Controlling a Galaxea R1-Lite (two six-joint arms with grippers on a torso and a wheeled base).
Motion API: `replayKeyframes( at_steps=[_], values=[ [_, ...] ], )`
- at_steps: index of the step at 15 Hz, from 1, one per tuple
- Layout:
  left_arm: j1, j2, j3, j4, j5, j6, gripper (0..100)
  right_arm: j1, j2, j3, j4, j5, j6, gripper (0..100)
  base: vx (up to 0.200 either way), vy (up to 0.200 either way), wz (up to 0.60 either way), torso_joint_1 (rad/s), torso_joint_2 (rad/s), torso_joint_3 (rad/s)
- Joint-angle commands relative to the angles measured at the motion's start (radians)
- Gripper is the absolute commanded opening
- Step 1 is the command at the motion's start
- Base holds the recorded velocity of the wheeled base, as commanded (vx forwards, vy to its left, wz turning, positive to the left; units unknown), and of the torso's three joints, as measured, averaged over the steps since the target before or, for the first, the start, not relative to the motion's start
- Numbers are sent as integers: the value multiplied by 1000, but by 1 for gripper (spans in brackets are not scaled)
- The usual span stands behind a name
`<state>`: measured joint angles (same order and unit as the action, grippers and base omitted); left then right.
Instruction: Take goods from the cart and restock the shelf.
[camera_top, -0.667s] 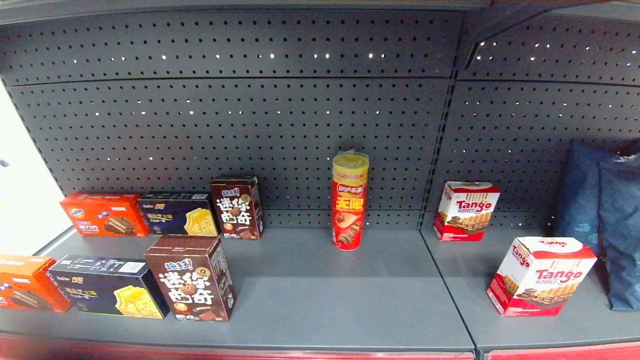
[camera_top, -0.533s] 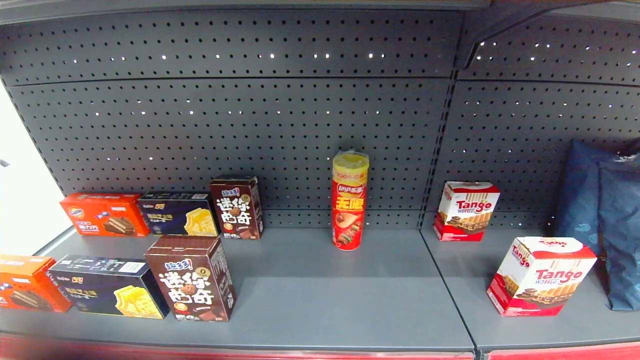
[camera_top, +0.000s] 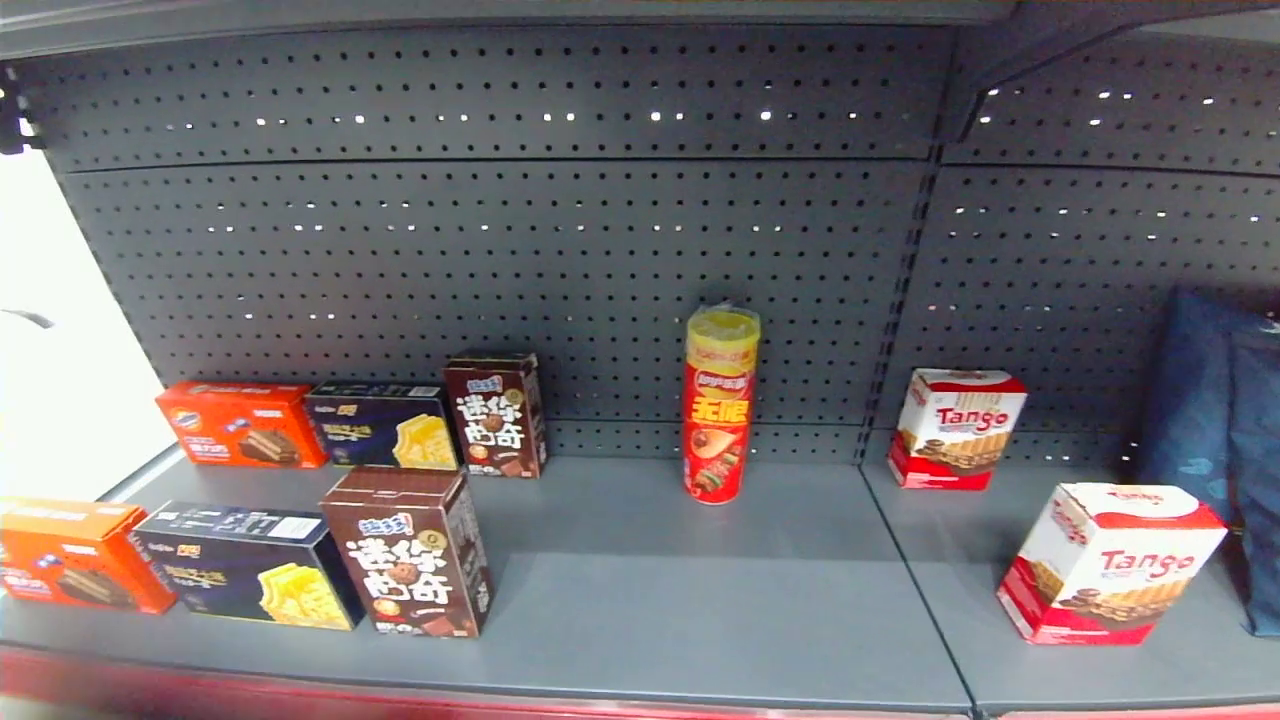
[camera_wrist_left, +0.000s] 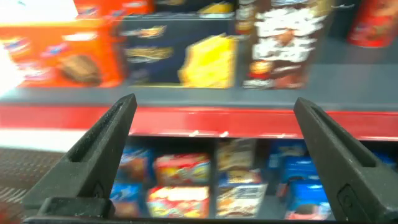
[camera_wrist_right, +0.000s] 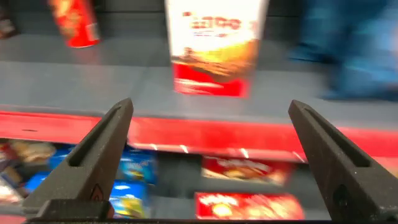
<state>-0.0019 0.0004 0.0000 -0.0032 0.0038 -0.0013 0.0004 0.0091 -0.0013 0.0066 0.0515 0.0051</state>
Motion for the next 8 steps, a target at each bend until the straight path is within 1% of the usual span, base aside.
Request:
replayKeyframes(
  at_steps=[1,8],
  values=[
    [-1,0,0,2,2,0,100,0,2,0,0,1,1,100,0,0,600,7,-2,-2],
    [-1,0,0,2,1,0,100,0,2,0,0,1,1,100,0,0,600,6,2,3]
  ],
)
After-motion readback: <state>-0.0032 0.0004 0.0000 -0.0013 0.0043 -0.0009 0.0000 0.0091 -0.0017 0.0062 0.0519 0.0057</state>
